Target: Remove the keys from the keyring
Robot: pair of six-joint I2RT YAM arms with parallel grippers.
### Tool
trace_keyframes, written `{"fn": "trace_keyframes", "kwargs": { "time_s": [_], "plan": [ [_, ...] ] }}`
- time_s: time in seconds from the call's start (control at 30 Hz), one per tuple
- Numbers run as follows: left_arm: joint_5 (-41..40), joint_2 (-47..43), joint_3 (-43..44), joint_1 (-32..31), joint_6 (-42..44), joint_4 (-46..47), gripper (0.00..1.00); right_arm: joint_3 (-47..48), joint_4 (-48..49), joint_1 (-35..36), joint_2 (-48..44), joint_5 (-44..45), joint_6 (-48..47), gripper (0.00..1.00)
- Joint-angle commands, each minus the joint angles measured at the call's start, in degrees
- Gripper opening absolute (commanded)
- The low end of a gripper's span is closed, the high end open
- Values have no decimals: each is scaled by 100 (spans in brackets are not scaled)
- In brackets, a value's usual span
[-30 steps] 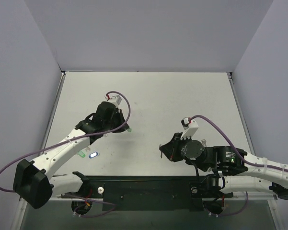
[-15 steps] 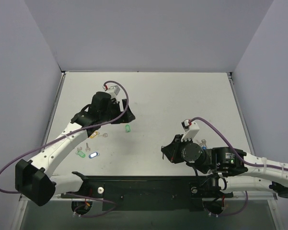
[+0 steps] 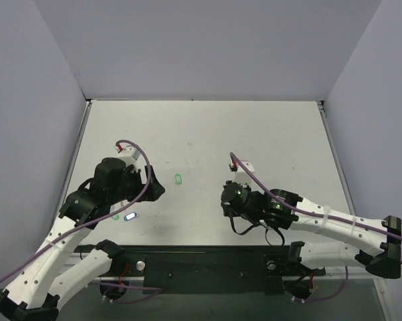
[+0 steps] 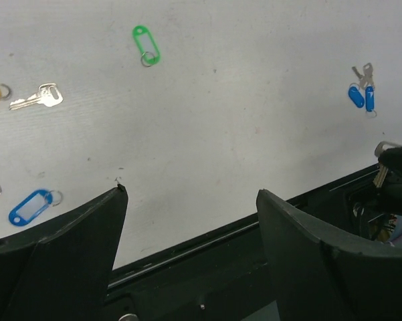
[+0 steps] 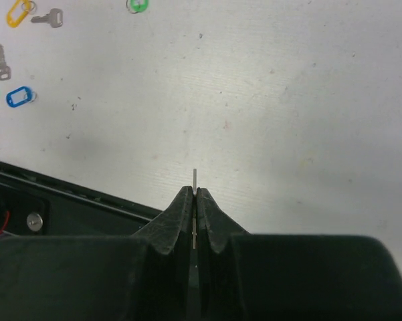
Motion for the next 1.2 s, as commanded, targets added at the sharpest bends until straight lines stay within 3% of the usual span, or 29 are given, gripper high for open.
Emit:
{"fn": "trace_keyframes", "kwargs": {
  "time_s": [0.0, 0.2, 0.53, 0.9, 0.97, 1.0, 1.03, 1.07, 1.13, 1.17],
  "plan": [
    [-445, -551, -23, 32, -23, -651, 89, 515, -184, -498, 566, -381, -624, 0],
    [-445, -1194, -349, 49, -208, -335, 89, 1016, -106, -1105, 1506, -873, -1081, 0],
    [-243, -983, -340, 84, -155, -422, 91, 2352, -114, -1590, 3044, -1595, -1566, 0],
    [-216, -1018, -366, 93, -146, -414, 91, 3495, -580, -1880, 3723, -1657, -1698, 0],
    [-207, -1018, -375, 93, -146, -414, 91, 3565, -615, -1906, 3758, -1674, -1706, 20],
    [-207, -1010, -366, 93, -146, -414, 91, 3583, -659, -1941, 3758, -1657, -1706, 39],
    [-216, -1010, -375, 93, -146, -414, 91, 3583, -694, -1950, 3732, -1613, -1698, 49],
    [-207, -1010, -366, 93, -146, -414, 91, 3583, -703, -1976, 3714, -1552, -1680, 65],
    [-216, -1001, -375, 93, -146, -414, 91, 3505, -712, -2003, 3635, -1481, -1680, 77],
    [-216, -1001, -375, 93, -146, -414, 91, 3478, -712, -2003, 3548, -1446, -1671, 78]
  ]
}}
